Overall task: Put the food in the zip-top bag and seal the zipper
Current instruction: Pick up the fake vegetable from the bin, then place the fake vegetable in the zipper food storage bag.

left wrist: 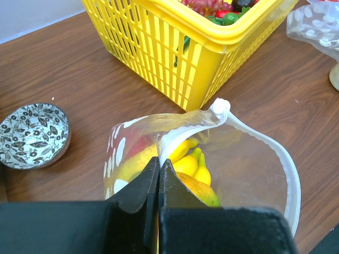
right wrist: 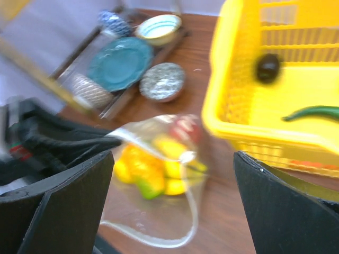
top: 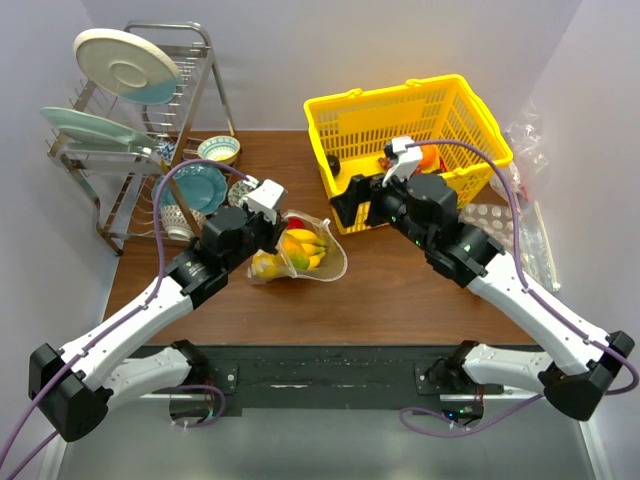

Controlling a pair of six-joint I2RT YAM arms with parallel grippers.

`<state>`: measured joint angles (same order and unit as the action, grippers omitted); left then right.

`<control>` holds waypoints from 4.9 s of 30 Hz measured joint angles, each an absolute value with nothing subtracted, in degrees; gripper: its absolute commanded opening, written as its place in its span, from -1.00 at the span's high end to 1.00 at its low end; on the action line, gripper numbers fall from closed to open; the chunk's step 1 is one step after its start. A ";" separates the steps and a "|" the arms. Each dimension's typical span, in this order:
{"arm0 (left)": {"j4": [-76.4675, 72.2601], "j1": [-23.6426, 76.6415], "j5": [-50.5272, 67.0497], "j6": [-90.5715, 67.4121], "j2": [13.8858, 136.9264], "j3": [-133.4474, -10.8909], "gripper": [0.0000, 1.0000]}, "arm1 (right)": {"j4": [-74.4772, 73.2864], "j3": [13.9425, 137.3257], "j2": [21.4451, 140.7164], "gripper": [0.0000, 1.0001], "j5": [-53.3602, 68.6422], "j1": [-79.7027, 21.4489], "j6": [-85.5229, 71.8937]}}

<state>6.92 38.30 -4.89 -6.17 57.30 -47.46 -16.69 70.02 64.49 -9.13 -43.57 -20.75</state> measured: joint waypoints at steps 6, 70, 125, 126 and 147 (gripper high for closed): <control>6.94 38.30 -5.17 -6.17 57.25 -47.46 1.00 | -26.11 85.45 73.60 -0.93 -16.03 -40.01 -16.84; 7.09 38.30 -4.86 -6.17 57.41 -47.46 1.00 | -58.83 118.02 123.87 -0.84 -23.55 -13.02 -34.39; 7.42 38.30 -5.37 -6.15 58.17 -47.77 1.00 | -28.25 106.56 102.96 0.44 -0.19 -11.18 -30.70; 7.40 38.30 -5.37 -6.15 58.17 -47.79 1.00 | -26.72 105.65 102.00 0.45 0.45 -11.18 -30.35; 7.44 38.30 -5.43 -6.20 58.17 -47.77 1.00 | -2.42 72.20 70.24 0.50 14.50 -24.03 -26.28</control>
<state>7.44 38.30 -5.43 -6.20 58.17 -47.77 -2.42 72.20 70.24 14.50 -24.03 -26.28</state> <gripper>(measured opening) 0.020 0.483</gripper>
